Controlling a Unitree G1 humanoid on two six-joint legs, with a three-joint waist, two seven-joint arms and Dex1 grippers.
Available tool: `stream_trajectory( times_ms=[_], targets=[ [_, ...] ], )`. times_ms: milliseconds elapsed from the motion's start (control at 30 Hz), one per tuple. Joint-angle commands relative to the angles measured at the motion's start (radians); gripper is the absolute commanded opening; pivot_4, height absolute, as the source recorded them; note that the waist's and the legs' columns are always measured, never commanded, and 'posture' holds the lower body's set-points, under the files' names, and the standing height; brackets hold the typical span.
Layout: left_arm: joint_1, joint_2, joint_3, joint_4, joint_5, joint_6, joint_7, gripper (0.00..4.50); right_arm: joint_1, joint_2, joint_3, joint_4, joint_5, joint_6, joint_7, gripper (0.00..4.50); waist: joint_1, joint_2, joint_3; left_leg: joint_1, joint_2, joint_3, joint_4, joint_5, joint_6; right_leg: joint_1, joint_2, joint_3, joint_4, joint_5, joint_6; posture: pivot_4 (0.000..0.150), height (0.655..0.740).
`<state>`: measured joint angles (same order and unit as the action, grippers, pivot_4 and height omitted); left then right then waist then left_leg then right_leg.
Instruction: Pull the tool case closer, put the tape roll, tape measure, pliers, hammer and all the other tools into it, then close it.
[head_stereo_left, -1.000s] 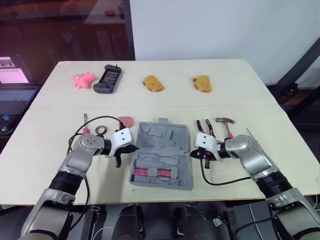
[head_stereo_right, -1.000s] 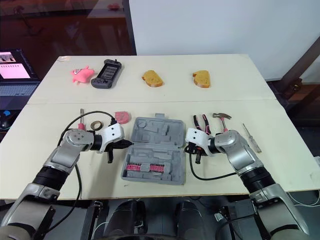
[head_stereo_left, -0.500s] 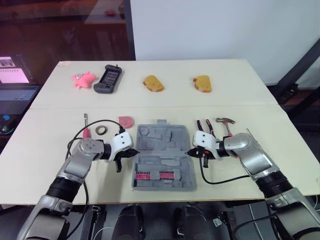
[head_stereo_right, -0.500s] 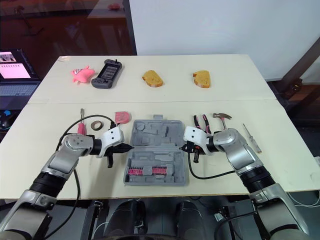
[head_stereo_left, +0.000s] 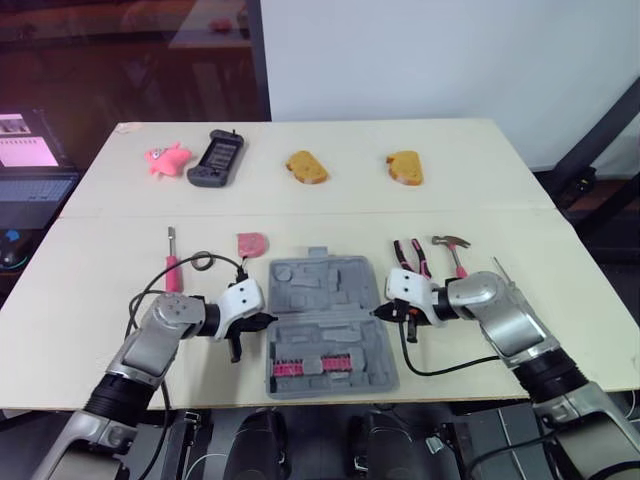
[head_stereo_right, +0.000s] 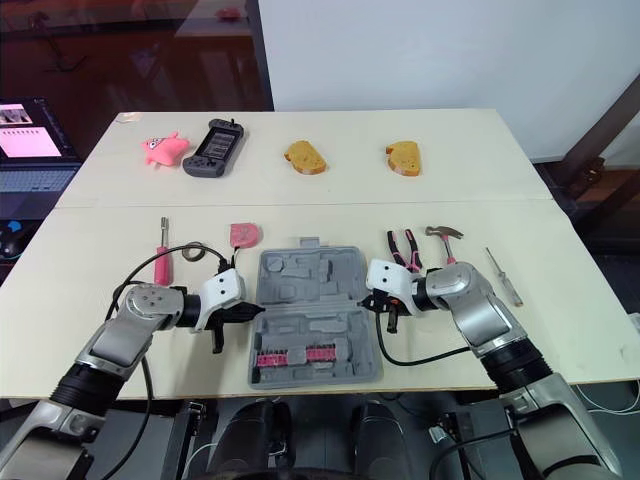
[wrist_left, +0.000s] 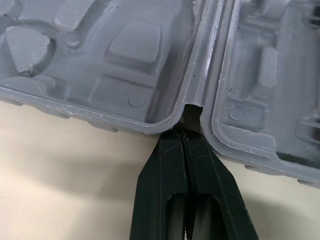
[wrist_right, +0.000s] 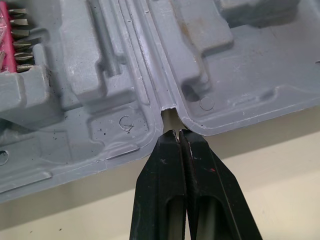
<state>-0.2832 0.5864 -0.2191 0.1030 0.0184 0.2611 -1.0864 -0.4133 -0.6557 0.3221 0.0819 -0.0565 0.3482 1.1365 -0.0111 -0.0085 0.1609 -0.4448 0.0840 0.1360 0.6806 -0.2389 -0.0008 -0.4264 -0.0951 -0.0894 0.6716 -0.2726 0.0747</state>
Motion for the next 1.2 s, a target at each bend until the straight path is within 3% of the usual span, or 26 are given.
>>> stream_trajectory(
  times_ms=[33, 567, 1200],
  targets=[
    [0.011, -0.001, -0.022, -0.027, -0.010, 0.002, 0.001, 0.00, 0.010, 0.000, 0.016, -0.044, 0.017, -0.010, 0.022, 0.11, 0.000, 0.000, 0.000, 0.000, 0.000, 0.000, 0.000, 0.000, 0.000, 0.000, 0.000, 0.000, 0.000, 0.000, 0.000, 0.150, 0.7188],
    [0.172, 0.033, -0.040, -0.222, -0.031, 0.085, 0.021, 0.00, 0.138, -0.041, -0.010, -0.193, 0.058, 0.069, 0.029, 0.11, 0.001, 0.000, 0.000, 0.000, 0.000, -0.002, 0.000, -0.001, 0.001, 0.000, -0.001, 0.000, -0.001, 0.000, 0.000, 0.150, 0.7188],
    [0.224, 0.071, -0.035, -0.300, -0.057, 0.162, 0.035, 0.00, 0.198, -0.064, -0.004, -0.285, 0.084, 0.132, 0.033, 0.11, 0.001, 0.000, 0.000, 0.001, 0.000, -0.003, -0.001, -0.001, 0.001, 0.000, -0.001, 0.000, -0.001, 0.000, 0.000, 0.150, 0.7188]
  ],
)
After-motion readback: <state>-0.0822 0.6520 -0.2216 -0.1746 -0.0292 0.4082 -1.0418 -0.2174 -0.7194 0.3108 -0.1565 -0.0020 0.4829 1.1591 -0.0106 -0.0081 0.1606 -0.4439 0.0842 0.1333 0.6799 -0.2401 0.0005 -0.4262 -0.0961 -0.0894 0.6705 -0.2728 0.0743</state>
